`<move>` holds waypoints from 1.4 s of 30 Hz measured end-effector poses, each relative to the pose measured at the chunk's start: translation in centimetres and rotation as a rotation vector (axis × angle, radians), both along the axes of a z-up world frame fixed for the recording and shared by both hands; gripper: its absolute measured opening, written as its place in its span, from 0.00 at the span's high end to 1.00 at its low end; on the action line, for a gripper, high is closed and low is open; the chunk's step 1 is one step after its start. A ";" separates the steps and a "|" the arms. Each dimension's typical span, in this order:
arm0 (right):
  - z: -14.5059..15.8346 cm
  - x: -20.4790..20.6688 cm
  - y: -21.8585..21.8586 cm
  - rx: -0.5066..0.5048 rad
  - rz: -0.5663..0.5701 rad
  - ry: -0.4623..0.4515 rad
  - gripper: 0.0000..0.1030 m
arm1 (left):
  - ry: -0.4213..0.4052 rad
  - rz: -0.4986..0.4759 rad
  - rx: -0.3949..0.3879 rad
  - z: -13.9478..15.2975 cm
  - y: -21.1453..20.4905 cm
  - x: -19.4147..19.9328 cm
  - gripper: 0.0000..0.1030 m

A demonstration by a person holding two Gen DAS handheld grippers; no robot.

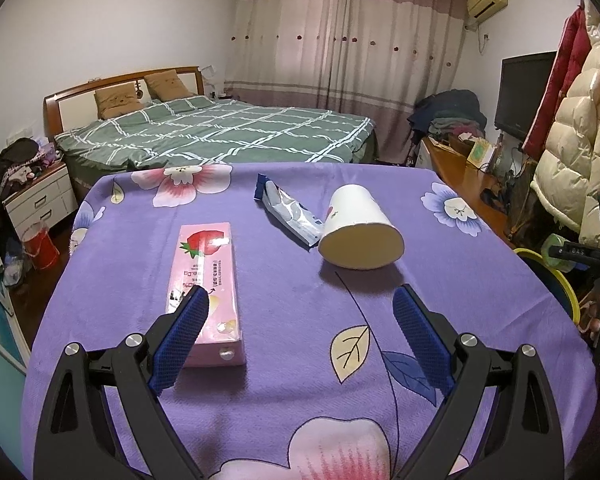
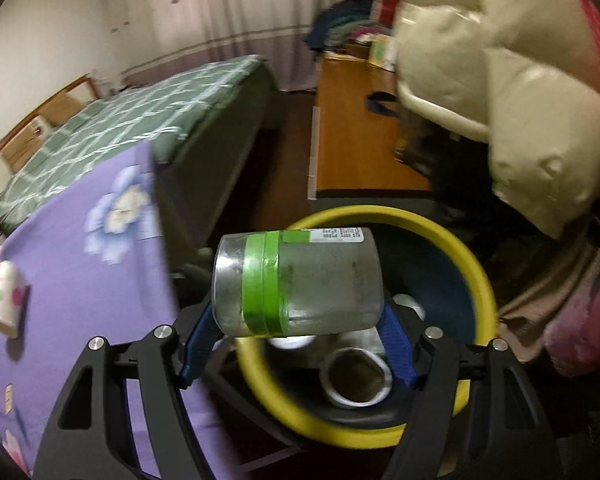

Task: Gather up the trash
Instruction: 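Carry the jar over the bin and open the right gripper, then grasp the white paper cup with the left gripper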

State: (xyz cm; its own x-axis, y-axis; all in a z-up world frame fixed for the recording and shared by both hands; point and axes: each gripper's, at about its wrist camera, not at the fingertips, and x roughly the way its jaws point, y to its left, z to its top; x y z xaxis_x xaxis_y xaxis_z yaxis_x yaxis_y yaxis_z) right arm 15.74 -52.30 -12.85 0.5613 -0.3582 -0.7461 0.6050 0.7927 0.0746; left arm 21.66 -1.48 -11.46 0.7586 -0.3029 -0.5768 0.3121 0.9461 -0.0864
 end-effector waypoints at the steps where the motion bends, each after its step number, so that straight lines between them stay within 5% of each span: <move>1: -0.2 0.0 -0.6 -0.002 -0.015 0.014 0.34 | 0.001 -0.001 0.002 0.0 0.0 0.0 0.11; 7: -0.9 -0.7 -1.5 -0.004 -0.068 0.004 0.30 | 0.005 -0.005 0.008 -0.1 -0.1 0.1 0.11; 13: 0.2 0.3 3.9 -0.020 0.074 -0.094 0.30 | 0.018 -0.009 0.018 -0.5 -0.5 0.4 0.11; 21: 0.4 2.3 9.3 -0.126 0.232 -0.059 0.25 | 0.111 -0.021 0.044 -0.7 -2.2 1.9 0.11; 35: -0.8 3.2 8.1 -0.037 0.229 -0.002 0.23 | 0.238 -0.085 0.057 2.9 -10.2 9.5 0.11; 42: -1.0 3.5 7.8 -0.024 0.232 0.007 0.23 | 0.343 -0.059 0.108 1.2 -12.7 14.2 0.11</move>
